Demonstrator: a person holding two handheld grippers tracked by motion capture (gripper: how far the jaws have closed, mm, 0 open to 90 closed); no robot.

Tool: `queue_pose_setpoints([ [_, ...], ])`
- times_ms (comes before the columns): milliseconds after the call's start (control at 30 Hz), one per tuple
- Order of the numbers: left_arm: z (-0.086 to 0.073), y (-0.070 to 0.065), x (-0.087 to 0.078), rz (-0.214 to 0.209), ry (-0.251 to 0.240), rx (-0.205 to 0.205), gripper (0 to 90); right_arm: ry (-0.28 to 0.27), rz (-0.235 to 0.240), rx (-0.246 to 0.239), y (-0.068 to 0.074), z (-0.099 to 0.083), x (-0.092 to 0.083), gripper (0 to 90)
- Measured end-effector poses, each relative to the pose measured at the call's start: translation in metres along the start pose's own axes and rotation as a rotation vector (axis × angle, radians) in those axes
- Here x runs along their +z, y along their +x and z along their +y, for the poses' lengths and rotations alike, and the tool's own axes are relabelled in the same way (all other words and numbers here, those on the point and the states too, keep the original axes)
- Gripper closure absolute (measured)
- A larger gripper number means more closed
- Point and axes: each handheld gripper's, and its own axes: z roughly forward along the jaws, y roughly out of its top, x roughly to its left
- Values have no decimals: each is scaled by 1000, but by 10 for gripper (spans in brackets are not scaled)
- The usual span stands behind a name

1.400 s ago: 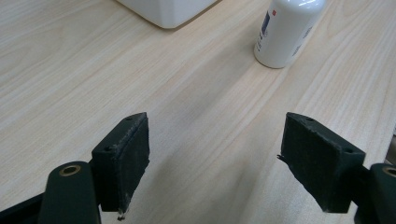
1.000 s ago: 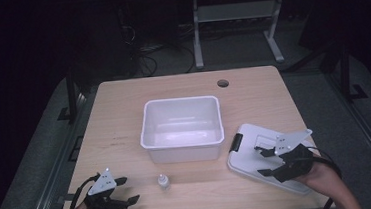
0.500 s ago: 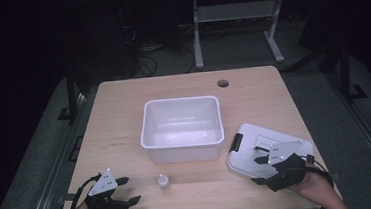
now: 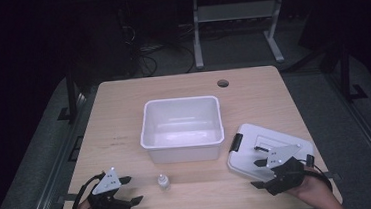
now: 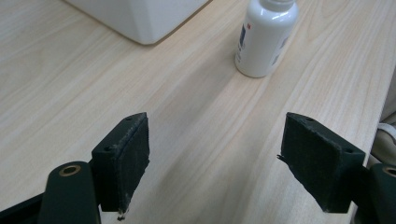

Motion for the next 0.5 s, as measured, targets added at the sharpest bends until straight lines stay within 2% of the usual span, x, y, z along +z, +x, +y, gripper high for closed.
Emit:
queue_pose_setpoints([
  [33,4,-1,0,-6,22,25,237,-3,1,7,0,-1,0,323],
  [100,6,-1,-1,-9,31,33,238,-6,3,11,0,-3,-1,322],
  [133,11,-3,-2,-21,48,63,242,-5,2,10,1,-3,-1,323],
  [200,13,-3,-3,-32,55,72,257,-4,0,8,1,-4,-1,322],
  [233,18,-4,-4,-44,58,96,262,-2,0,7,1,-4,0,322],
  [333,25,-4,-4,-70,67,117,265,-5,4,2,2,-3,1,319],
  [400,27,-4,-4,-76,74,117,265,-5,5,2,2,-3,1,319],
  [433,31,-4,-2,-85,88,135,265,-1,8,2,2,-3,2,318],
  [500,34,-4,-1,-99,93,146,288,-1,8,3,2,-4,2,317],
])
